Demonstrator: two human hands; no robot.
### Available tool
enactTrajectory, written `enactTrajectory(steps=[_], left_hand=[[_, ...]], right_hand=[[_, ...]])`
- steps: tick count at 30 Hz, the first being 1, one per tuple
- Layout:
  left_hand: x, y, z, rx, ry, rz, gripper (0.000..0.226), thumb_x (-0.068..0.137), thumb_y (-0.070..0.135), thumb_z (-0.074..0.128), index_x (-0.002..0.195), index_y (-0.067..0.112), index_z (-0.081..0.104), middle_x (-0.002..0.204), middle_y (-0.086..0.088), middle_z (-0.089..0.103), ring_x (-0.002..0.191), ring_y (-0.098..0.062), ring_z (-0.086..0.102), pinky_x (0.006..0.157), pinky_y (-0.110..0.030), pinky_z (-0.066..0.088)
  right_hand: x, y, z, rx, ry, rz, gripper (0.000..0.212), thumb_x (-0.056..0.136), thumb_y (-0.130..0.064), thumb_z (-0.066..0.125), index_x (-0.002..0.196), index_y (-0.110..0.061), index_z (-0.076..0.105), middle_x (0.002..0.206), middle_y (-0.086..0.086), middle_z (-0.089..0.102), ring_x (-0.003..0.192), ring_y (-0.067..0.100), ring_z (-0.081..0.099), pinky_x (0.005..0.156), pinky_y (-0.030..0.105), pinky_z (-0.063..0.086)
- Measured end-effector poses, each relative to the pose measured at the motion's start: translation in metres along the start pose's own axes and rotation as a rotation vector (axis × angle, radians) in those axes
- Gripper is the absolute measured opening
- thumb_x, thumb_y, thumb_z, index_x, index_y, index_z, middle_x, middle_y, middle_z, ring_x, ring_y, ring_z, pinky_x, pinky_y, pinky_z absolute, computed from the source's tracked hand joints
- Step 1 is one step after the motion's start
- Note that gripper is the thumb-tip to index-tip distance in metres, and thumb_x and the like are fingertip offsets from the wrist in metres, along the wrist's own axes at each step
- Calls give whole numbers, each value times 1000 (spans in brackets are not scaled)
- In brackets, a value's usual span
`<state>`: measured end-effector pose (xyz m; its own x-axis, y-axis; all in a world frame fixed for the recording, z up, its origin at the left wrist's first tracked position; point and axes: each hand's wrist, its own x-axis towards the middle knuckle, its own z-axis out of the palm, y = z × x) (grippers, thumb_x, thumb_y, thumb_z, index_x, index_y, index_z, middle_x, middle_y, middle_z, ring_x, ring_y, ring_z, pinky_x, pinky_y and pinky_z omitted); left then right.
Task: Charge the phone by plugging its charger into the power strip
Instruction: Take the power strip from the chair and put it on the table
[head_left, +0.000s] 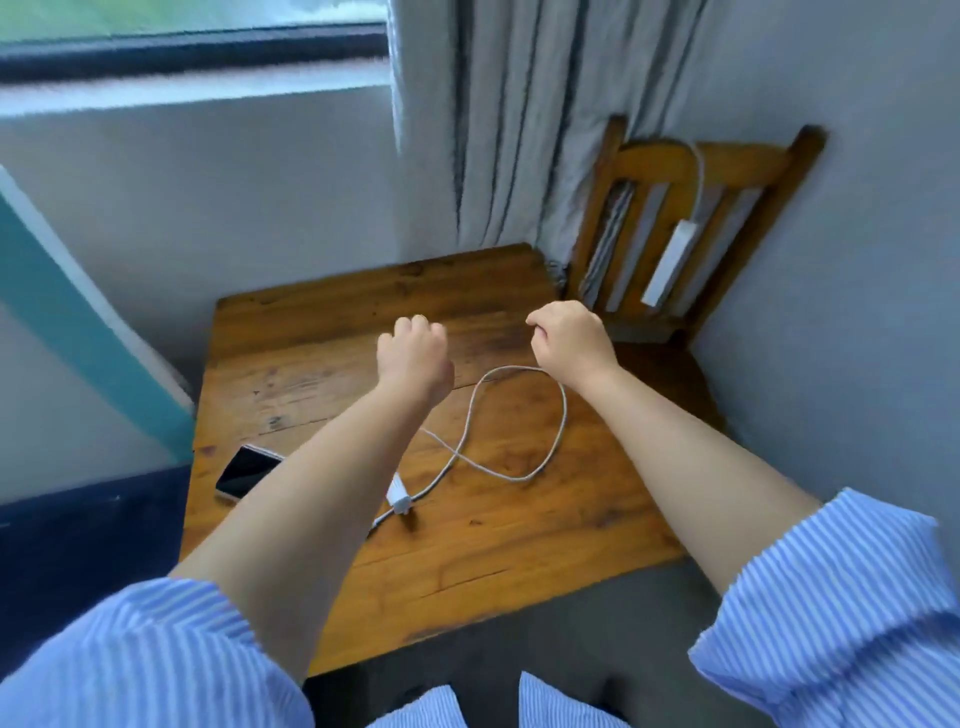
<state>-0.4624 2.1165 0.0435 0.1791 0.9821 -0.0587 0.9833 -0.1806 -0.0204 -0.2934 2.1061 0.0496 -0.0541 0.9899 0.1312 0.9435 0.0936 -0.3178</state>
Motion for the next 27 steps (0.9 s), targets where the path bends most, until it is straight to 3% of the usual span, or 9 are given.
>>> enactTrajectory(steps=[12,18,24,27], left_hand=[[67,250,-58,-84,109,47,34,90,20,48,121,6,49,125,-16,53,118,-33,46,92,-41,44],[113,305,-67,-53,75,31,35,91,20,47,123,6,47,126,-15,53,118,-32,46,92,-41,46],[199,344,-63,-55,50,15,37,92,19,46,127,7,43,131,-14,50,121,-31,44,93,-41,46],[254,358,-58,-98,20,15,38,94,24,40,129,8,41,132,-13,49,122,-30,44,91,-40,46]], right_hand=[[-4,235,-119,-24,87,46,29,87,-5,42,109,0,60,113,21,64,108,36,52,88,44,48],[29,301,-147,-16,118,72,29,86,-4,43,110,0,60,115,20,64,110,35,52,90,41,45],[96,362,-163,-81,131,36,25,84,-4,44,99,1,64,103,21,68,97,37,56,80,40,47],[149,390,-166,-72,126,34,27,85,-5,45,106,0,62,109,20,66,102,36,55,83,38,46]])
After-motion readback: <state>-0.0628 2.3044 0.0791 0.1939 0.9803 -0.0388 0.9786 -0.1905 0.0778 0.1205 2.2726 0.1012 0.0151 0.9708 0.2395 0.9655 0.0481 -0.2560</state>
